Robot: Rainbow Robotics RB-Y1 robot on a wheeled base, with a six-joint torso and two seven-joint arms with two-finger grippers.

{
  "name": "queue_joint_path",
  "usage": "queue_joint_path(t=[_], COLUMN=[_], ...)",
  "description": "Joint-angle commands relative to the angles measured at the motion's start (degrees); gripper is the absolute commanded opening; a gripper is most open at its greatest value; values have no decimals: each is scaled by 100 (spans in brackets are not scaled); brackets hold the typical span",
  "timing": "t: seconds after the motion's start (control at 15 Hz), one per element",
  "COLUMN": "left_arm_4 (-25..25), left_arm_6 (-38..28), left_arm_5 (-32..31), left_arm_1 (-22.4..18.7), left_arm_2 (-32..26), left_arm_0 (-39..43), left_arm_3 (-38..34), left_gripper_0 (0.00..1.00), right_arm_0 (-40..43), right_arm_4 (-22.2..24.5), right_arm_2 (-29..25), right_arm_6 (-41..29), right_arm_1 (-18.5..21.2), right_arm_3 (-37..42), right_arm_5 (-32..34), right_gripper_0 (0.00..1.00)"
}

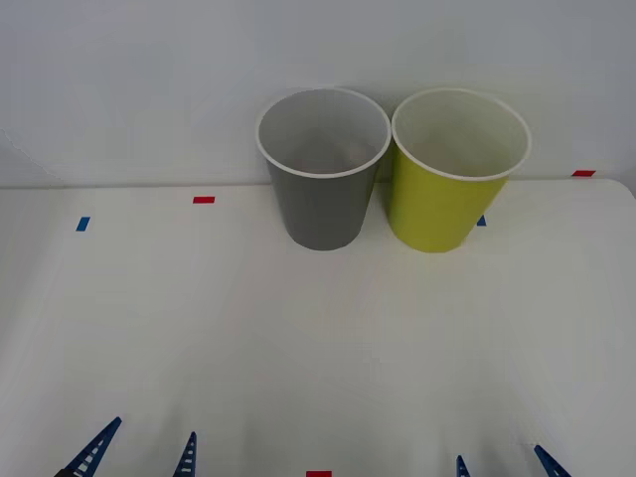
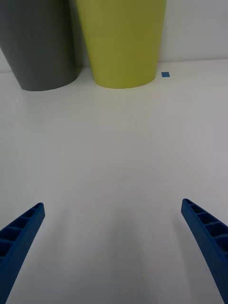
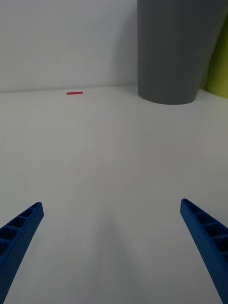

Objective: Put cans in the gray bin and PET bottles in the light green bin.

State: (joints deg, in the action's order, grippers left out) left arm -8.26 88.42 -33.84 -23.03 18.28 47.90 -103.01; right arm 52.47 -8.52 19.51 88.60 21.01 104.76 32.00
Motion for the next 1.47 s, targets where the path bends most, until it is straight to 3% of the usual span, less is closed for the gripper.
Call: queue_joint_path(t=[0.07, 1.47], left_arm_4=[0, 0], left_arm_6=[0, 0], left_arm_5=[0, 0], left_arm_1=[0, 0], left_arm_2=[0, 0], left_arm_0=[0, 0], left_arm_3=[0, 0], left_gripper_0=[100, 100], right_arm_0=[0, 0], right_arm_4=[0, 0], right_arm_2=[0, 0], right_arm_6=[0, 0], right_arm_1=[0, 0], right_arm_3=[0, 0], right_arm_5=[-1, -1], right_gripper_0=[100, 100])
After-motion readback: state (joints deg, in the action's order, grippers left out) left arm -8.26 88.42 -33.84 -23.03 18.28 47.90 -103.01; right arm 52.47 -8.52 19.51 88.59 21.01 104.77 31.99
